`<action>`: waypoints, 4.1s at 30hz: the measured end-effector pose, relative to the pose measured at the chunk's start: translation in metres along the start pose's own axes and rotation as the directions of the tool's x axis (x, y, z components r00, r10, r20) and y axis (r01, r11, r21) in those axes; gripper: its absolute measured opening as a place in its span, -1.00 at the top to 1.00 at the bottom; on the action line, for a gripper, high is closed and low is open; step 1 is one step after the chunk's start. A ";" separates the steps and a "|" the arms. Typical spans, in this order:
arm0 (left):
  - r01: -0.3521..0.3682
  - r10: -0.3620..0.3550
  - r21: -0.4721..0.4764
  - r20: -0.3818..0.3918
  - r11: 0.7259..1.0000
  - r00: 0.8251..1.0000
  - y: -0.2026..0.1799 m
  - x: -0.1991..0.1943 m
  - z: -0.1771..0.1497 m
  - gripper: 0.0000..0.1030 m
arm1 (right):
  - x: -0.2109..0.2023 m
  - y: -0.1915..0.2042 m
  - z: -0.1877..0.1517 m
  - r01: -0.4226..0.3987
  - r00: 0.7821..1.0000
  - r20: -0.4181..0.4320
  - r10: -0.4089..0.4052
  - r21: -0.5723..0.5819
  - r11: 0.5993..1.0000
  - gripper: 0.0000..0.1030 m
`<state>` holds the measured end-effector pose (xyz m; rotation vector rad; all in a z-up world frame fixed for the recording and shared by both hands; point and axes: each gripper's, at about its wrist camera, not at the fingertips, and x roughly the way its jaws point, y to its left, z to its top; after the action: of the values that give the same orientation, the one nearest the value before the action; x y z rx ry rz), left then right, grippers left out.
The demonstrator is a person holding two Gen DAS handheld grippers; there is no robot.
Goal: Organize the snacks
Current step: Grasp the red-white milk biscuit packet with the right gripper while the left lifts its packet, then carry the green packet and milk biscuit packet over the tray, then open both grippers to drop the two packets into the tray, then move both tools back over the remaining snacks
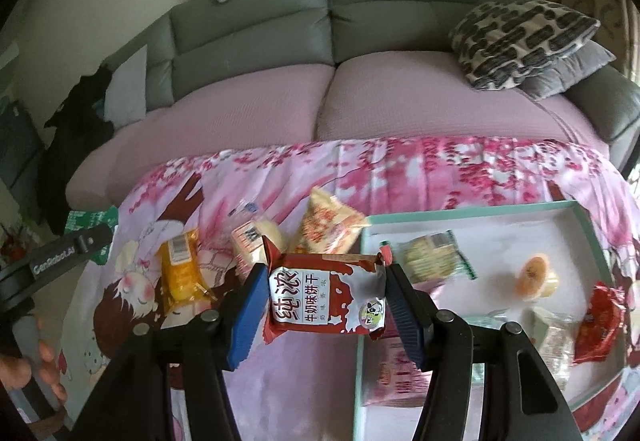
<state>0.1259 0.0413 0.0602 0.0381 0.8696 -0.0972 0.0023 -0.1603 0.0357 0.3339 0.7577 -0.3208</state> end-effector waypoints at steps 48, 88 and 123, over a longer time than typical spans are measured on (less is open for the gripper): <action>0.296 -0.302 0.551 -0.082 0.780 0.950 -0.279 -0.032 -0.111 -0.35 | -0.024 -0.236 -0.009 0.240 0.968 -0.021 -0.251 0.380 0.893 -0.21; 0.288 -0.292 0.493 -0.070 0.821 0.954 -0.270 -0.014 -0.096 -0.65 | 0.006 -0.228 -0.016 0.299 0.954 -0.122 -0.274 0.339 0.892 -0.27; 0.102 -0.092 0.248 -0.053 0.963 0.994 -0.203 0.021 -0.074 -0.97 | 0.015 -0.198 -0.011 0.290 0.955 -0.121 -0.269 0.216 0.932 -1.00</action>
<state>0.0624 -0.1569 -0.0018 0.2355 0.8958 -0.2989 -0.0731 -0.3365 -0.0178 0.4635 0.8603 -0.6716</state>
